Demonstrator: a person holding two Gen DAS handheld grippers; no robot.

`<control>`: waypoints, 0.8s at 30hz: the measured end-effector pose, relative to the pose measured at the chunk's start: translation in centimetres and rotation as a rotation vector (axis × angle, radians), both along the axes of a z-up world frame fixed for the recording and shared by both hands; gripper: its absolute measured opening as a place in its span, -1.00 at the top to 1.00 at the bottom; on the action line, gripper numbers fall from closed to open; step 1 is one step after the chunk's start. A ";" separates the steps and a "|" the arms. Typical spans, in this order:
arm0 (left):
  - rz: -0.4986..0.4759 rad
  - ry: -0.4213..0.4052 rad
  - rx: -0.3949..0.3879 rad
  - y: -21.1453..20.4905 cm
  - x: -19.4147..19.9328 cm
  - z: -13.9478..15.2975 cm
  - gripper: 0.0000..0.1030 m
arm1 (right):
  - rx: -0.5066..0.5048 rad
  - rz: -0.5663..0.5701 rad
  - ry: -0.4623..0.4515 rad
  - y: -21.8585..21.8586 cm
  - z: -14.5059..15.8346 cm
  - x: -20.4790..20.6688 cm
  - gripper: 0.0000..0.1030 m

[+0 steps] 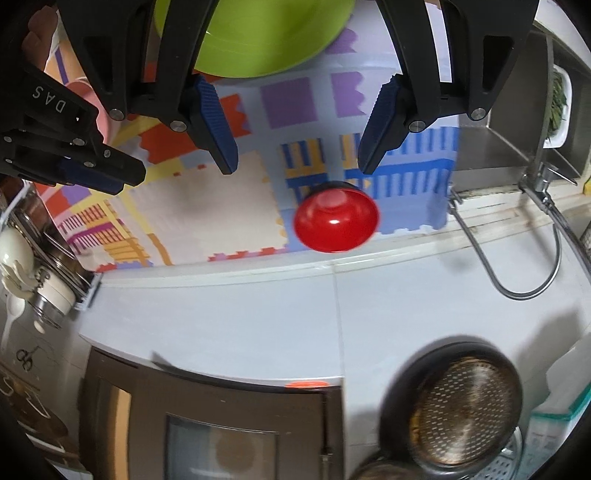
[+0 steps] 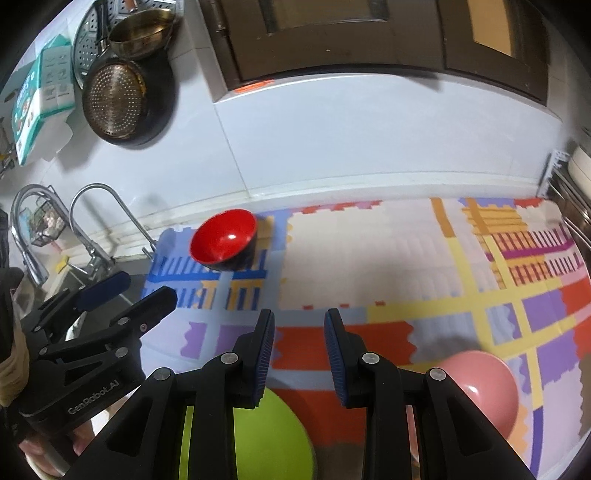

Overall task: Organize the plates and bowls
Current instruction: 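Move both tools to the rim of the red-and-black bowl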

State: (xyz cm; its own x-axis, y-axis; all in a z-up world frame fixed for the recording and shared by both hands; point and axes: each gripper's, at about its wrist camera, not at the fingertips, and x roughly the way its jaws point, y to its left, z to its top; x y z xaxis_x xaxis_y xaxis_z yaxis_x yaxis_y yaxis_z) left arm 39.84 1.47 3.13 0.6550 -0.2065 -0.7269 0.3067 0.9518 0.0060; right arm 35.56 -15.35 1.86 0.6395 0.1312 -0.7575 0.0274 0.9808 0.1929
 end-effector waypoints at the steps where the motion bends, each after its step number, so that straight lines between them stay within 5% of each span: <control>1: 0.008 -0.001 0.003 0.4 0.4 -0.1 -0.30 | -0.001 0.003 -0.003 0.3 0.0 0.2 0.43; 24: 0.108 0.065 0.049 5.2 11.2 -5.1 -0.30 | -0.001 0.062 -0.015 5.7 -3.2 11.4 0.43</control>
State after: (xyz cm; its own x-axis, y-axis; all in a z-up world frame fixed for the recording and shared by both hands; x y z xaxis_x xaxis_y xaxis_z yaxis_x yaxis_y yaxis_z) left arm 51.00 6.71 -1.98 0.6226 -0.1002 -0.7761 0.2037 0.9783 0.0371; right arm 47.00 -9.61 -1.35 0.6419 0.1700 -0.7477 -0.0361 0.9807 0.1920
